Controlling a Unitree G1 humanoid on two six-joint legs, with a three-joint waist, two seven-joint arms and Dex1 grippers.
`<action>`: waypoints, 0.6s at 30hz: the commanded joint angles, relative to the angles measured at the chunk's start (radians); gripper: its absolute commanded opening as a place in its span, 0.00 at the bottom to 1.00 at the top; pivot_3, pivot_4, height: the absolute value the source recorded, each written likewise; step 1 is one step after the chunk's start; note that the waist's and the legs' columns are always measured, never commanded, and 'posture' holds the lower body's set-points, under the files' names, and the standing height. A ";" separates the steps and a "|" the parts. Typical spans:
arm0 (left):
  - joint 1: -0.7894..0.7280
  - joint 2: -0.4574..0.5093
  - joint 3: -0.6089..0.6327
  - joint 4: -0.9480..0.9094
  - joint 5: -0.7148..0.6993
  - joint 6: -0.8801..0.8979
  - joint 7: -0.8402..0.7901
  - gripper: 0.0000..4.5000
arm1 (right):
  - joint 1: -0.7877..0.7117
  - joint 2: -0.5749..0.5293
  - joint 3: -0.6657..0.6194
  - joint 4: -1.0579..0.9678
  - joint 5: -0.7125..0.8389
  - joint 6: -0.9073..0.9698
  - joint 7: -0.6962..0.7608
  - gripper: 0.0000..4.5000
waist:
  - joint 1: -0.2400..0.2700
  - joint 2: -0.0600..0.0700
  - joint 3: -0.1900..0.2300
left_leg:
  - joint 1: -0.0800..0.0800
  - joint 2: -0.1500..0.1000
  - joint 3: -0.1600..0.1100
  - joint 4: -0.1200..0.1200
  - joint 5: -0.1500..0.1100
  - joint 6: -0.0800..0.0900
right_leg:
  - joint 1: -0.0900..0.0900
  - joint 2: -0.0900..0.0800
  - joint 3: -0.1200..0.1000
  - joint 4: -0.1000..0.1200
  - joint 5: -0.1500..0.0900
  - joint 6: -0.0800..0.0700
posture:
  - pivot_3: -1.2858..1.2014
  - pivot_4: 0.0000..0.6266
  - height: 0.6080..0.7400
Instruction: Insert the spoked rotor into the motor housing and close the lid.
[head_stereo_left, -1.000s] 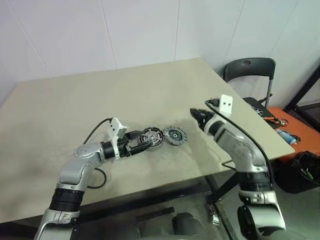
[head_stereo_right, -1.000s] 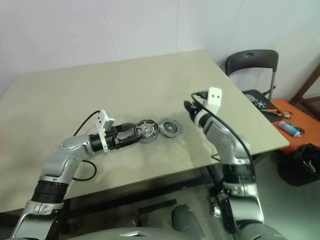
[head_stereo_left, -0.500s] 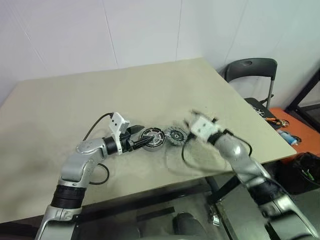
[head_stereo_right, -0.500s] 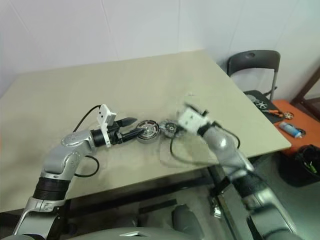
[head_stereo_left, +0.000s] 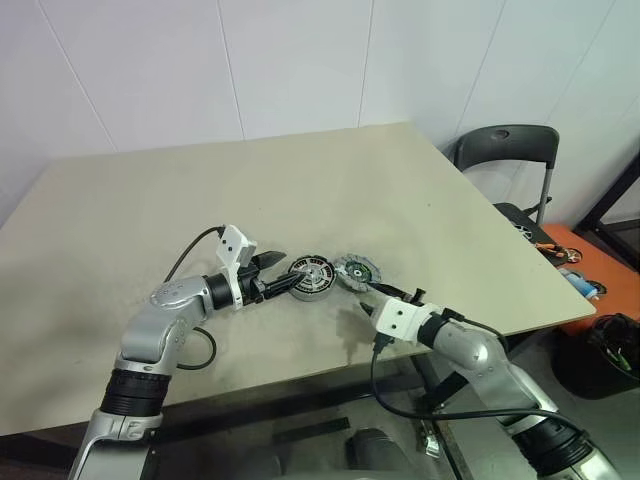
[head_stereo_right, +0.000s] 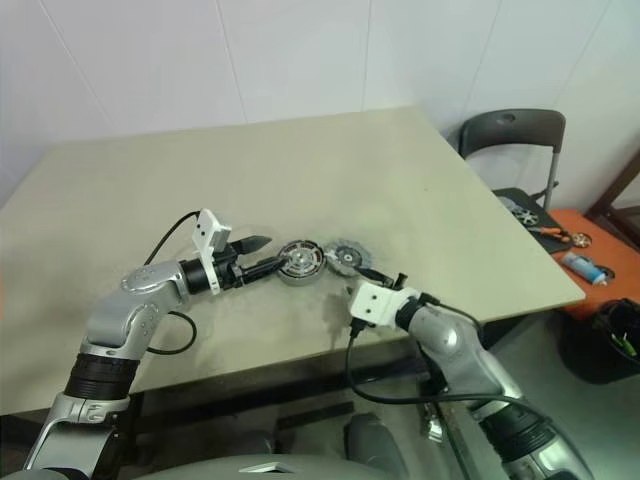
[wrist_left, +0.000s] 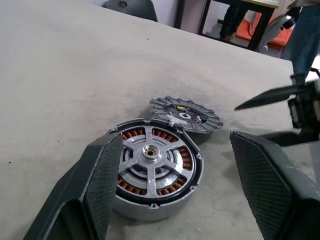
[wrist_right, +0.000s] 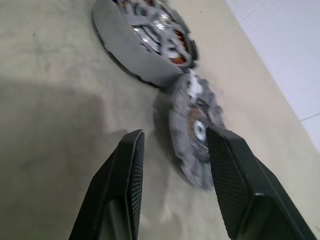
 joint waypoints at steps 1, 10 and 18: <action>-0.025 0.002 0.011 -0.014 -0.007 -0.016 0.001 0.81 | -0.009 0.031 0.004 0.019 -0.044 -0.015 -0.024 0.45 | 0.001 0.000 0.000 | 0.000 0.000 0.000 0.000 0.000 0.000 | 0.000 0.000 0.000 0.000 0.000 0.000 | 0.52 0.00 1.00; -0.031 -0.001 0.009 0.013 -0.002 -0.036 -0.003 0.81 | -0.011 0.060 -0.002 0.071 -0.101 -0.032 -0.046 0.45 | -0.001 -0.001 0.000 | 0.008 0.000 0.000 0.000 0.000 0.000 | 0.007 0.000 0.000 0.000 0.000 0.000 | 0.52 0.00 1.00; -0.019 -0.007 0.003 0.022 -0.001 -0.049 -0.005 0.81 | -0.033 0.053 -0.030 0.127 -0.197 -0.050 -0.149 0.45 | 0.000 -0.001 0.000 | 0.008 0.000 0.000 0.000 0.000 0.000 | 0.007 0.000 0.000 0.000 0.000 0.000 | 0.52 0.00 1.00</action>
